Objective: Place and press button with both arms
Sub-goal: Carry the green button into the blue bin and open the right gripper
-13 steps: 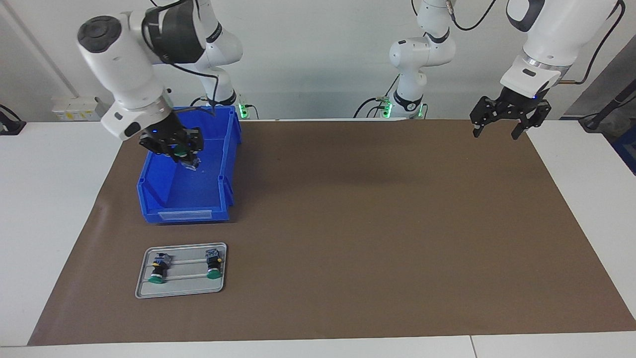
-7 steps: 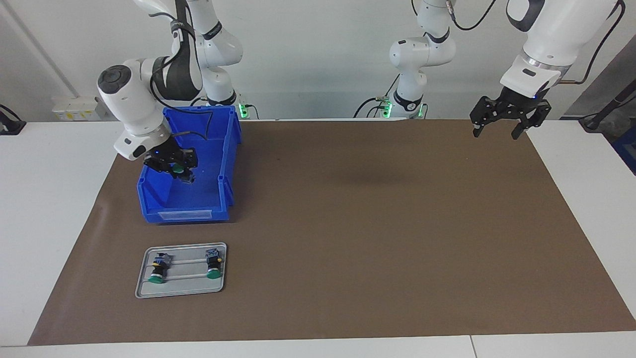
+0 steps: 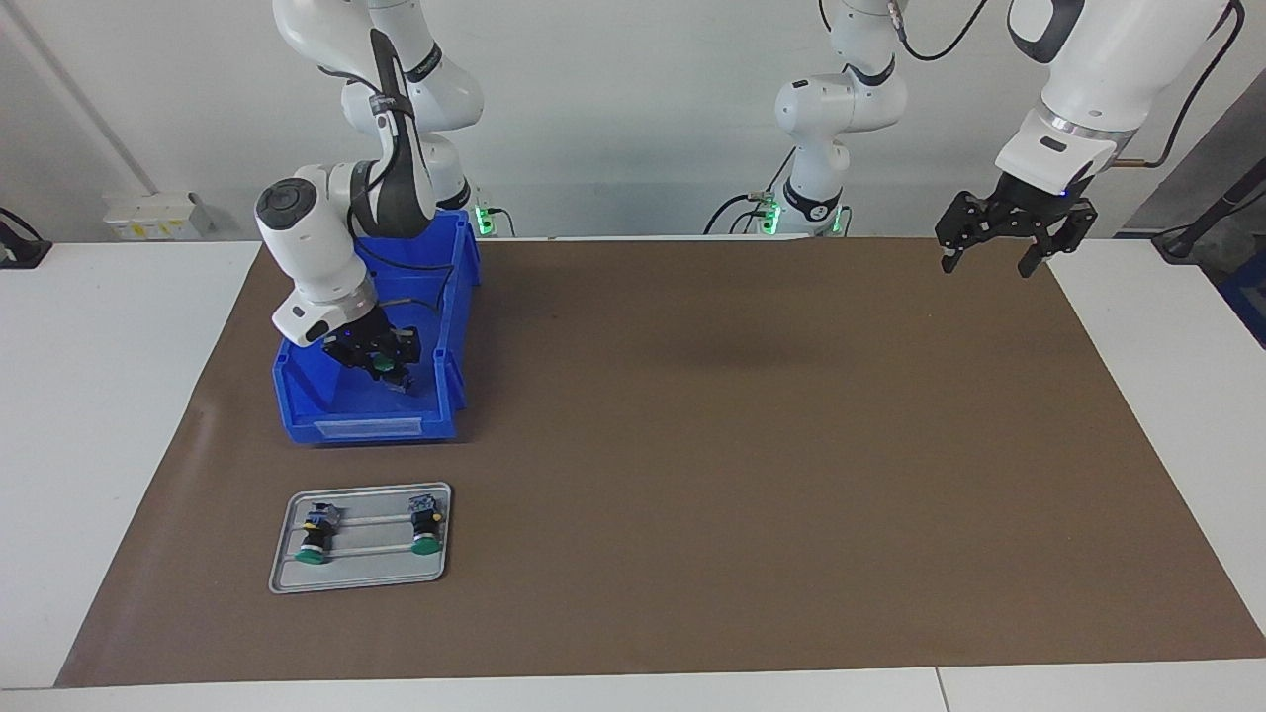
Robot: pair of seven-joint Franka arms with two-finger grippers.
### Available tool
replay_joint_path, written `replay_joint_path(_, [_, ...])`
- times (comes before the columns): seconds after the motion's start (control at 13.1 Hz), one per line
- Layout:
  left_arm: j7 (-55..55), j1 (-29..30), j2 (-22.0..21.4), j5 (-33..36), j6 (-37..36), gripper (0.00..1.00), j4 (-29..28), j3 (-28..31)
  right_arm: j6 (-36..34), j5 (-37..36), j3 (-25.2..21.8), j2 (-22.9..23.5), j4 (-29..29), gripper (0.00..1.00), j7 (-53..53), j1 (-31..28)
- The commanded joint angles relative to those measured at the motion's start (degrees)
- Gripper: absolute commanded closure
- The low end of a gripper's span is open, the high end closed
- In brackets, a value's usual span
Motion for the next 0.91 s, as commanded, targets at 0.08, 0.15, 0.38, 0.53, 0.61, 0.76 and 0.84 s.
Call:
replay_joint_path(0.08, [-0.21, 0.78, -0.99, 0.86, -0.42, 0.00, -1.08, -0.54, 2.83, 0.59, 0.05, 0.03, -1.43, 0.29, 1.86, -0.26])
replay_joint_path(0.15, [-0.30, 0.78, -1.07, 0.86, -0.42, 0.00, -1.08, -0.54, 2.57, 0.59, 0.05, -0.05, -1.26, 0.00, 1.78, -0.52])
replay_joint_path(0.38, [-0.30, 0.78, -1.08, 0.86, -0.42, 0.00, -1.08, -0.54, -2.59, 0.59, 0.05, -1.63, 3.64, 0.00, 1.86, -0.61])
replay_joint_path(0.53, [-0.21, 0.78, -1.07, 0.86, -0.42, 0.00, -1.08, -0.54, -11.02, 0.68, -0.04, -1.72, 11.01, 0.00, 2.30, -1.13])
replay_joint_path(0.61, [-0.30, 0.78, -0.99, 0.86, -0.42, 0.00, -1.08, -0.63, -15.15, 0.59, -0.04, -1.72, 14.79, 0.00, 2.91, -1.92])
replay_joint_path(0.76, [-0.30, 0.78, -0.99, 0.86, -0.42, 0.00, -1.08, -0.54, -21.49, 0.59, -0.04, -1.72, 21.48, 0.00, 3.88, -2.45])
replay_joint_path(0.84, [-0.30, 0.78, -0.99, 0.86, -0.42, 0.00, -1.08, -0.54, -24.22, 0.59, -0.04, -1.72, 24.47, 0.00, 4.84, -2.63])
